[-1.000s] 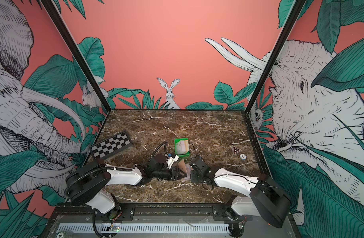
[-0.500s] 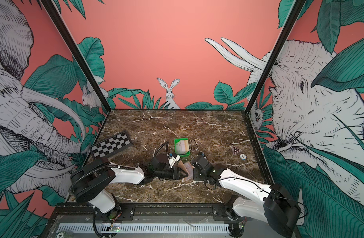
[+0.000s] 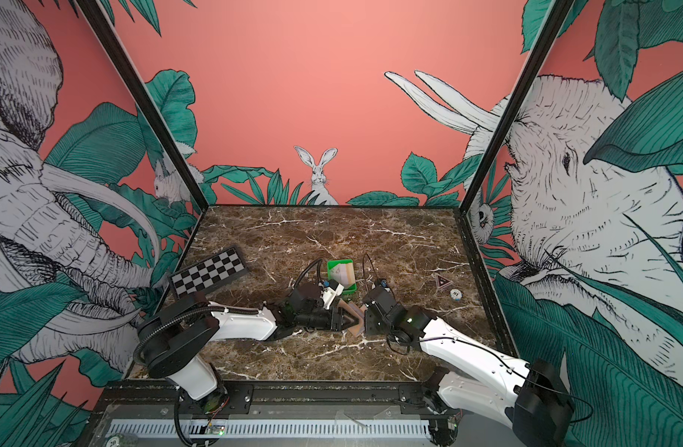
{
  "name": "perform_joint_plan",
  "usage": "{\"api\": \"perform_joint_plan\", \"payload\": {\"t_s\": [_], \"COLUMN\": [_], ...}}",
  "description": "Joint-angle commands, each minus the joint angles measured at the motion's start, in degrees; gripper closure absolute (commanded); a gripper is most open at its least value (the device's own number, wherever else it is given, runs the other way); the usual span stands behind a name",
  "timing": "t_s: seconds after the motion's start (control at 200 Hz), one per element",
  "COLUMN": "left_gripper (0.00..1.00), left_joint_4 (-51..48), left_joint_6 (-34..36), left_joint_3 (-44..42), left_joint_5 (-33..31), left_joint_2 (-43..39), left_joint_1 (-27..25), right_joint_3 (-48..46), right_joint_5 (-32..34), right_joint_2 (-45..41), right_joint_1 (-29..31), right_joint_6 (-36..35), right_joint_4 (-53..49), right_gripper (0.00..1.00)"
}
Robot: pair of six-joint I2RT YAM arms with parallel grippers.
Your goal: Put the credit cards into the card holder
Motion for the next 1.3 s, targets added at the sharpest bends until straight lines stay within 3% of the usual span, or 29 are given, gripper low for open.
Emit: {"api": "perform_joint_plan", "payload": {"t_s": [0.0,0.315,0.765,1.295], "left_gripper": [0.47,0.56,0.67,0.7], "left_joint_4": [-3.0,-3.0,-9.4,-14.9], "left_joint_6": [2.6,0.0,-0.1,2.3], "left_joint_3": [2.4,1.9,2.3,4.5], "left_joint_5": [-2.3,-8.0,-11.3,-13.0], "left_joint_2": [0.7,2.9,3.4,3.8], "left_joint_1": [-0.1,0.4,1.1,1.3], "right_joint_3": [1.0,1.9,-0.8,-7.3], "right_joint_5": [1.3,-6.0,-19.7,-24.2], "right_joint_2": [-0.3,2.6,13.6,17.2], "right_joint_1": [0.1,-2.8,-13.0,-14.1], "right_joint_6": [-1.3,-5.5,-10.2,-7.8], "right_joint_4": [-1.1,3.3,14.3,20.8], "right_gripper": [0.77,0.77,0.71,0.71]}}
